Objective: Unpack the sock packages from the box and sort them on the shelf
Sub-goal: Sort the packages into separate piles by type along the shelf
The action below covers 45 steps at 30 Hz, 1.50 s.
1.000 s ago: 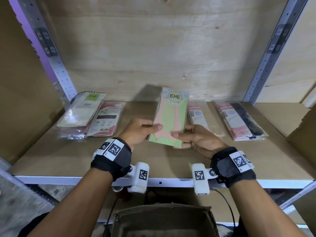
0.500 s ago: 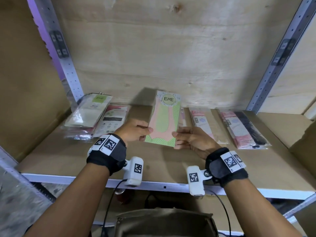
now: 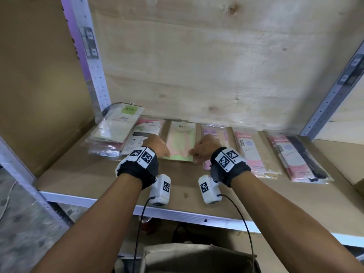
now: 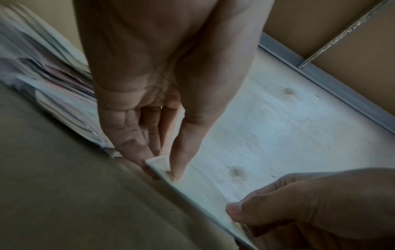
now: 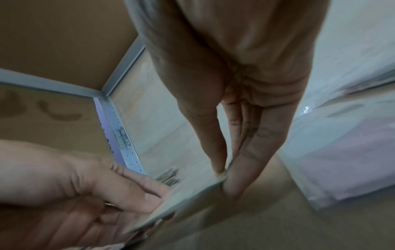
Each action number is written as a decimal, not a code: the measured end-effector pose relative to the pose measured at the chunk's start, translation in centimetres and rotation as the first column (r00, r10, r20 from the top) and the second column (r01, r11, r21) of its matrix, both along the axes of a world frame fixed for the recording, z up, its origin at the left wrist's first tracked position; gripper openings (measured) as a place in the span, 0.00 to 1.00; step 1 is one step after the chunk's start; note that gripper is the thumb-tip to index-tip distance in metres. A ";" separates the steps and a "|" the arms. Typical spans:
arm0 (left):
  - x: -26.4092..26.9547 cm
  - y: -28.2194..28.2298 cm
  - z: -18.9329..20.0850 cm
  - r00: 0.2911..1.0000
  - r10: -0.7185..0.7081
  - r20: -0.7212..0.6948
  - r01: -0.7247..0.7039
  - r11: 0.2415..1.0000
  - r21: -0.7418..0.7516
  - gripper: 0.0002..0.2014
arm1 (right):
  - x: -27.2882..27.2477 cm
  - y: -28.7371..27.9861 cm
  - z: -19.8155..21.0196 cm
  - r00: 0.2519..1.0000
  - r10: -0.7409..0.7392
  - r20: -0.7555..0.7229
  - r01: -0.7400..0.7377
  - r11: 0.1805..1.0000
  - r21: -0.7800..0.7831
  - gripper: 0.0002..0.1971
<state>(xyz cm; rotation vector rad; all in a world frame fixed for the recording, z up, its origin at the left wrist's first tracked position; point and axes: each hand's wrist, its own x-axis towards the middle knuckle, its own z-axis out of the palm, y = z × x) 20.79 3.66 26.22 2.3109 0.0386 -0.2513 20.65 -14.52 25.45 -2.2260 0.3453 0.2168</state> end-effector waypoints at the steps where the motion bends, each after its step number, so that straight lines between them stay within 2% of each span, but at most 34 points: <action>1: 0.1 0.1 0.0 1.000 0.007 -0.011 -0.007 0.999 0.037 0.22 | 0.2 0.4 -0.1 1.000 0.012 -0.002 -0.012 1.000 -0.025 0.08; 5: 0.3 0.4 -0.4 0.999 0.022 -0.036 -0.017 0.990 0.139 0.25 | 0.7 1.4 -0.1 0.999 0.006 -0.048 -0.015 0.983 -0.183 0.18; 10: 0.2 -0.3 -0.4 1.000 0.012 -0.017 -0.007 0.974 0.226 0.22 | 0.8 1.9 0.6 0.999 0.038 -0.032 -0.047 0.922 -0.384 0.23; 19: 0.1 -1.1 -0.4 1.000 -0.023 -0.021 0.027 0.977 0.212 0.24 | 0.9 1.5 0.5 0.999 0.035 -0.036 -0.048 0.868 -0.495 0.33; 23: 0.0 -0.9 0.0 1.000 -0.010 -0.010 0.011 0.986 0.167 0.25 | 1.0 1.4 0.6 0.997 0.057 -0.044 -0.071 0.838 -0.540 0.31; 25: 0.2 -0.3 0.6 0.999 0.039 0.014 -0.041 0.991 0.130 0.21 | 1.1 1.5 1.0 0.998 0.064 -0.014 -0.062 0.842 -0.536 0.28; 26: 0.3 0.2 0.9 0.997 0.062 0.038 -0.066 0.992 0.109 0.16 | 1.2 1.6 1.2 0.998 0.062 0.008 -0.050 0.854 -0.517 0.27; 27: 0.5 0.7 1.4 0.994 0.082 0.076 -0.089 0.992 0.085 0.10 | 1.4 1.7 1.3 0.998 0.061 0.027 -0.040 0.868 -0.494 0.25; 30: 0.6 2.5 2.7 0.961 0.193 0.198 -0.193 0.981 -0.022 0.02 | 2.0 2.9 1.7 0.992 0.099 0.076 -0.060 0.913 -0.405 0.14; 34: 0.4 5.1 3.4 0.923 0.272 0.271 -0.234 0.958 -0.164 0.09 | 2.5 6.3 2.0 0.971 0.216 0.101 -0.200 0.968 -0.152 0.10; 36: 0.3 6.3 3.4 0.913 0.295 0.281 -0.253 0.951 -0.175 0.13 | 2.7 8.5 1.8 0.960 0.273 0.061 -0.267 0.959 -0.092 0.13; 38: 0.3 7.3 3.4 0.901 0.317 0.296 -0.274 0.945 -0.179 0.13 | 3.3 10.4 1.4 0.956 0.292 0.044 -0.278 0.941 -0.195 0.19; 40: 0.2 8.0 3.4 0.897 0.326 0.300 -0.278 0.941 -0.191 0.12 | 4.0 12.0 1.0 0.965 0.262 0.034 -0.243 0.931 -0.271 0.23; 43: 0.2 8.9 3.5 0.900 0.334 0.281 -0.273 0.933 -0.233 0.12 | 4.9 13.3 0.4 0.977 0.213 -0.017 -0.211 0.943 -0.257 0.25; 45: 0.2 9.4 3.6 0.902 0.338 0.269 -0.270 0.927 -0.261 0.11 | 5.3 13.3 0.1 0.979 0.196 -0.048 -0.202 0.952 -0.232 0.30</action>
